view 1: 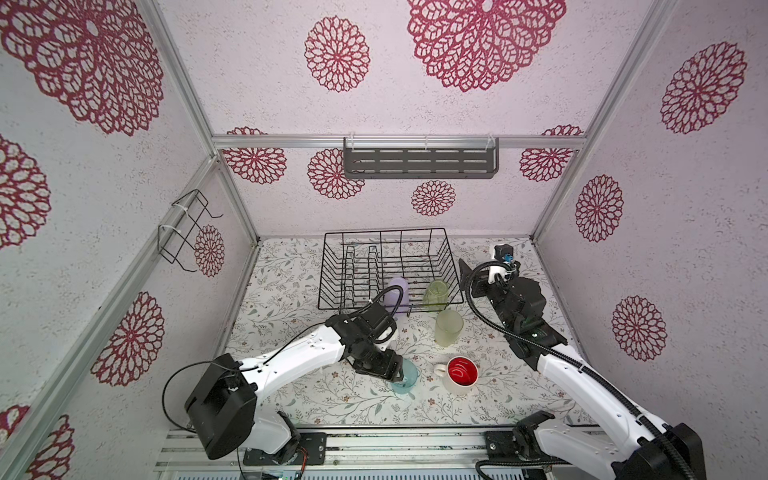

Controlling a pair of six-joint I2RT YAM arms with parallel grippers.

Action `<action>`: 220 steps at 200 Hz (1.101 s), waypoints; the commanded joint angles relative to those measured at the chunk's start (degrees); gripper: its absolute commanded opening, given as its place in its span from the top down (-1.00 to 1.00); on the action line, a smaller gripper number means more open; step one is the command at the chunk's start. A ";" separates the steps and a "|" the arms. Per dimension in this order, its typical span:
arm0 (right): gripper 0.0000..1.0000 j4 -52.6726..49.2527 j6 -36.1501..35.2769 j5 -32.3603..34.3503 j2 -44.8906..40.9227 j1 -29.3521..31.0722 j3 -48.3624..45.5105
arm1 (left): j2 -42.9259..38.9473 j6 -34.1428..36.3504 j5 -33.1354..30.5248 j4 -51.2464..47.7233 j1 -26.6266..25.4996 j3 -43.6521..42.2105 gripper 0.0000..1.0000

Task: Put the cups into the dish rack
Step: 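Lower the left gripper over the teal glass and close on its rim, then lift the teal glass with the left gripper toward the right gripper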

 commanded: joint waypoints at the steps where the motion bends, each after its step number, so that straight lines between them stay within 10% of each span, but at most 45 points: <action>1: -0.97 3.22 2.98 4.91 -2.14 -0.19 -0.21 | 2.28 0.12 -2.35 -0.67 -0.79 2.42 -0.40; 133: -0.97 3.34 4.76 4.44 -3.56 -0.21 -1.23 | 2.91 -2.20 -3.85 2.46 -1.41 1.22 0.98; 188: -0.96 8.05 3.62 -1.29 -5.89 -0.17 -4.38 | -8.63 0.54 -0.99 1.77 1.06 3.55 1.00; 220: -0.95 12.83 1.73 -7.45 -5.76 -0.16 -6.73 | -16.19 0.34 11.32 8.71 9.15 0.49 1.00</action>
